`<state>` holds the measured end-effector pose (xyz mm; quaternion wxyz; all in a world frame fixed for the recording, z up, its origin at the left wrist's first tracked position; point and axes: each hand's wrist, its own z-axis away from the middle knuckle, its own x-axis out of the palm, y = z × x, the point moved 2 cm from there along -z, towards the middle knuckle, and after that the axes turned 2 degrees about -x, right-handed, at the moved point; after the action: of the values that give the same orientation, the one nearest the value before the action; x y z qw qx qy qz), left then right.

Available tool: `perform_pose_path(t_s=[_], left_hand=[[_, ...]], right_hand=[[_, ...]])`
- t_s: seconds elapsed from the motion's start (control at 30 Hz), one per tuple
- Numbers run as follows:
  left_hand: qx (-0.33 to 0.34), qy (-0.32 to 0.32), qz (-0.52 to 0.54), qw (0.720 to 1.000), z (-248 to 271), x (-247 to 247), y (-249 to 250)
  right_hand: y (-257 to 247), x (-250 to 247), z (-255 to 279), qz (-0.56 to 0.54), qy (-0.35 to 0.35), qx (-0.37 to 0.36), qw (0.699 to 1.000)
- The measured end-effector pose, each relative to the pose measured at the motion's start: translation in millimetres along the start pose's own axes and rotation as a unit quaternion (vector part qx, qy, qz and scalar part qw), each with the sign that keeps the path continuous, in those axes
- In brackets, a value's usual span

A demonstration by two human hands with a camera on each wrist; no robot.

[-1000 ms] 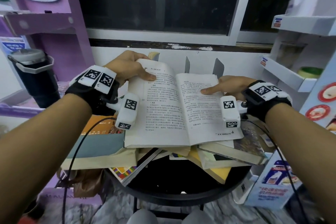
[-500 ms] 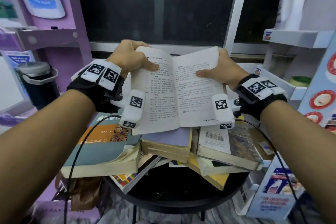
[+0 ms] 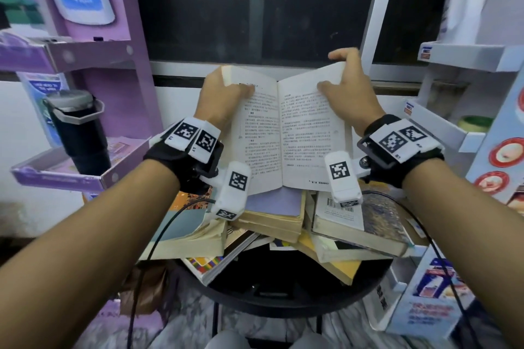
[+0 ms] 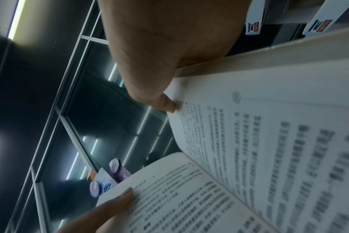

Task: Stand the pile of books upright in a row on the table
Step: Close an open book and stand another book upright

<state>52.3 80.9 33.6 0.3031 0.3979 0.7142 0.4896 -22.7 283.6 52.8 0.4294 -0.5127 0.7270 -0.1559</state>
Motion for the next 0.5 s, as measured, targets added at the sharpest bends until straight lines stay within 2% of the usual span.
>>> perform_pose_path(t_s=[0.27,0.5], left_hand=[[0.007,-0.030,0.013,0.999,4.0,15.5,8.6],[0.000,-0.092,0.038,0.995,11.8,24.1,14.7]], right_hand=[[-21.8,12.0,3.1,-0.024,-0.004,0.010,1.000],[-42.5,27.8,15.6,-0.091,-0.053,0.001,0.994]])
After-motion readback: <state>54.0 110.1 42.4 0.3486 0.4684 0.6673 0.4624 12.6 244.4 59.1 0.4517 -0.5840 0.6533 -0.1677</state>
